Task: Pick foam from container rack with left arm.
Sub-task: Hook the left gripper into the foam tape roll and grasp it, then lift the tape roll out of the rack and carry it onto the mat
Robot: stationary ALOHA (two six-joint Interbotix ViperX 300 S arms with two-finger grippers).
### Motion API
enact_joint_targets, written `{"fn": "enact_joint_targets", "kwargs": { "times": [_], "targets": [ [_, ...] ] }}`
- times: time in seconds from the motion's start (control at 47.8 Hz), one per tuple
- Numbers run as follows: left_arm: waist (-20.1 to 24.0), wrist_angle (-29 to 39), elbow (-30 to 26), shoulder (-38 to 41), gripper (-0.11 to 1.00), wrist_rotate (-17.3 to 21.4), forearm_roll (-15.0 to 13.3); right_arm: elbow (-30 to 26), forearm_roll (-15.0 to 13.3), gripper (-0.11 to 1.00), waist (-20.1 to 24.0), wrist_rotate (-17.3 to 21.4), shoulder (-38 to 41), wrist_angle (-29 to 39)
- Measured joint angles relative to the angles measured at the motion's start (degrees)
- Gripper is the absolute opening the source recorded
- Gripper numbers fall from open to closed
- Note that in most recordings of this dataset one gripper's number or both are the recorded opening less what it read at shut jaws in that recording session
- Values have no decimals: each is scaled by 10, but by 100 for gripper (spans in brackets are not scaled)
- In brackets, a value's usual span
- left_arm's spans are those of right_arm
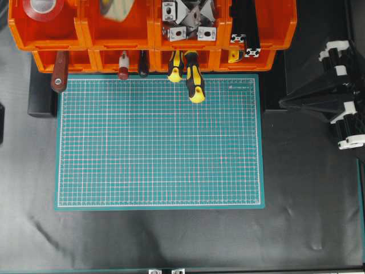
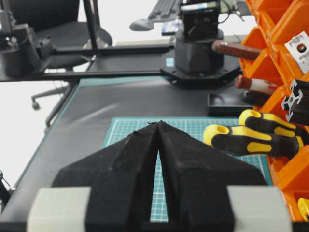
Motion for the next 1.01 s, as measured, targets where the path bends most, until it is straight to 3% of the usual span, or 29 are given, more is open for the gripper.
{"fn": "enact_joint_targets", "kwargs": {
  "times": [0.209,0.377,0.503,0.733,0.921,1.005],
  "targets": [
    [-77,-33,-73,-23,28,19,-1,0,0,0,0,0,0,0],
    [-168,-64,-78,-27,27,70,0,0,0,0,0,2,0,0],
    [-250,-74,-46,-21,27,122,0,0,0,0,0,4,0,0],
    [-335,-156,52,6,27,178,0,0,0,0,0,4,-16,1],
    [-366,-265,136,50,27,185,0,-6,1,0,0,11,-40,20],
    [-363,-274,163,75,27,185,0,-10,2,0,0,17,-47,33]
  ]
}}
